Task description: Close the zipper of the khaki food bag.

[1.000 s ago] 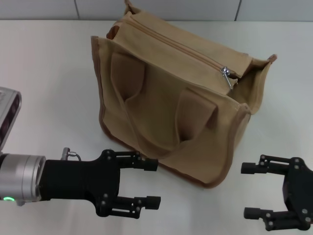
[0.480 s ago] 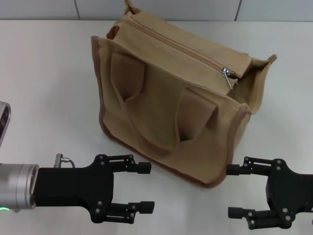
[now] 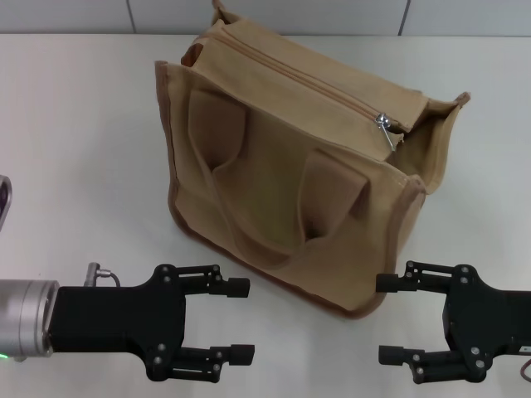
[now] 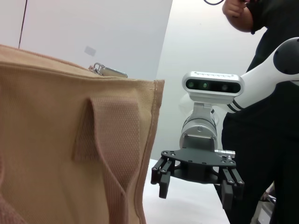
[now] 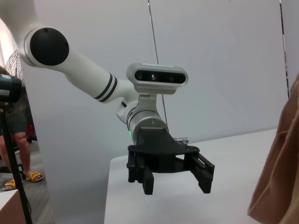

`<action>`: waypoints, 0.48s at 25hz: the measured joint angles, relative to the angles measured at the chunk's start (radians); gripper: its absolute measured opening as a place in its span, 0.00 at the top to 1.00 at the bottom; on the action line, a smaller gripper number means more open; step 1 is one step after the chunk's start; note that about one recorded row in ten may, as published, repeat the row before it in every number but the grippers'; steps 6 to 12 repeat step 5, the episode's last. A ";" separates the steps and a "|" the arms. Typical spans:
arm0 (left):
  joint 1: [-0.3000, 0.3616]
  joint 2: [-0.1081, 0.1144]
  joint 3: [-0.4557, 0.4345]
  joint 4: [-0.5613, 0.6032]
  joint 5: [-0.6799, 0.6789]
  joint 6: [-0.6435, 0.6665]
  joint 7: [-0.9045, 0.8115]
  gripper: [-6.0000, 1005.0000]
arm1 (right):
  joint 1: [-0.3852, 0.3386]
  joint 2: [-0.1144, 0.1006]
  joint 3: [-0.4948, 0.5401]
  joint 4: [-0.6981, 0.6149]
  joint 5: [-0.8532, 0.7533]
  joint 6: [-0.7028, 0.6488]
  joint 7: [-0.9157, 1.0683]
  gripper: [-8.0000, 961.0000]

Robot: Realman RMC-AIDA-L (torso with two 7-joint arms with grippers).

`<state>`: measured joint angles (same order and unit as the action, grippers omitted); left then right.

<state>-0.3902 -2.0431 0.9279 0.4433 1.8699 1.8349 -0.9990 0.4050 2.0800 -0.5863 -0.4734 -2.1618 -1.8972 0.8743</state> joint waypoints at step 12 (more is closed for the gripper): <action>0.004 0.005 0.003 0.000 0.000 0.001 0.000 0.25 | 0.001 0.000 0.005 0.002 0.001 0.001 0.000 0.18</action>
